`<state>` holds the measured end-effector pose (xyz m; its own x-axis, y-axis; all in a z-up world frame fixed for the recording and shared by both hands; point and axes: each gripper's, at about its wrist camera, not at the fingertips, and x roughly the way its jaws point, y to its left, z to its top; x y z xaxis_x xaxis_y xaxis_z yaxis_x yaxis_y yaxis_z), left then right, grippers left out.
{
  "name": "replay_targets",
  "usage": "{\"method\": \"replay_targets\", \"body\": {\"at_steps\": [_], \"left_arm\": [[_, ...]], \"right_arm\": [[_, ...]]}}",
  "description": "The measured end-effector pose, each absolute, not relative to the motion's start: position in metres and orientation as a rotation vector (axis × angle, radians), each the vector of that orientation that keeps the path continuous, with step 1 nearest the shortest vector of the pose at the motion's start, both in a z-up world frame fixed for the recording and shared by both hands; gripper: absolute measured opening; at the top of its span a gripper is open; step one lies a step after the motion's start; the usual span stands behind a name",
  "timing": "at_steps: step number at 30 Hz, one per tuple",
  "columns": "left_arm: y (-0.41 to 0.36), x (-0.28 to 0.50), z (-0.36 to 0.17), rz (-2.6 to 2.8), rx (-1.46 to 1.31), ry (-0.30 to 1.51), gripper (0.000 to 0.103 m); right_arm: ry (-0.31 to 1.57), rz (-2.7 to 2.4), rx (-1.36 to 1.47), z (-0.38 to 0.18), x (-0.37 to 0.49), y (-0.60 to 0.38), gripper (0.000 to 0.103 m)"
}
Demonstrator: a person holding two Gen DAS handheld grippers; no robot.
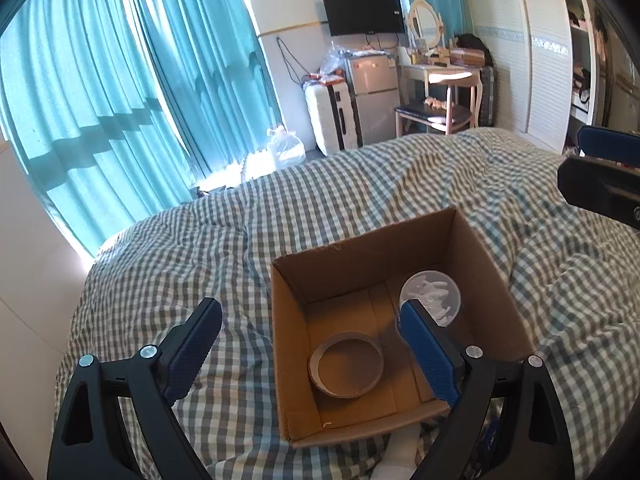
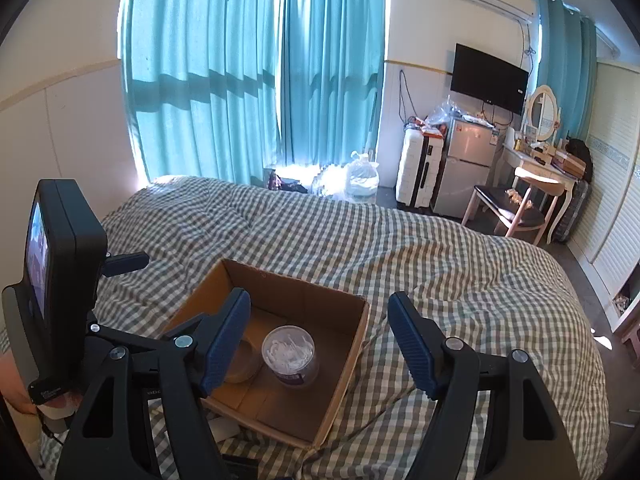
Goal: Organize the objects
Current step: 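Move both grippers back from the box toward the remaining items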
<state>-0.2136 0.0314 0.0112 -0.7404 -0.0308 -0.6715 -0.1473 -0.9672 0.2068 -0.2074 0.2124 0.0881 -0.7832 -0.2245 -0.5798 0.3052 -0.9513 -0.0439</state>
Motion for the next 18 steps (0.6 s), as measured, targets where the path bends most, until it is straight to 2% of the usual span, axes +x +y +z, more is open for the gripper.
{"method": "replay_targets", "body": {"at_steps": [12, 16, 18], "left_arm": [[0.020, -0.144, 0.065, 2.920, -0.941, 0.270, 0.100], [0.019, -0.123, 0.068, 2.939, -0.923, 0.254, 0.100], [0.018, -0.115, 0.069, 2.945, -0.926, 0.232, 0.100]], "right_arm": [[0.280, -2.738, 0.750, 0.128, -0.136, 0.211, 0.074], [0.316, -2.741, 0.738, 0.128, -0.114, 0.210, 0.082], [0.329, -2.736, 0.737, 0.127, -0.105, 0.208, 0.083]]}}
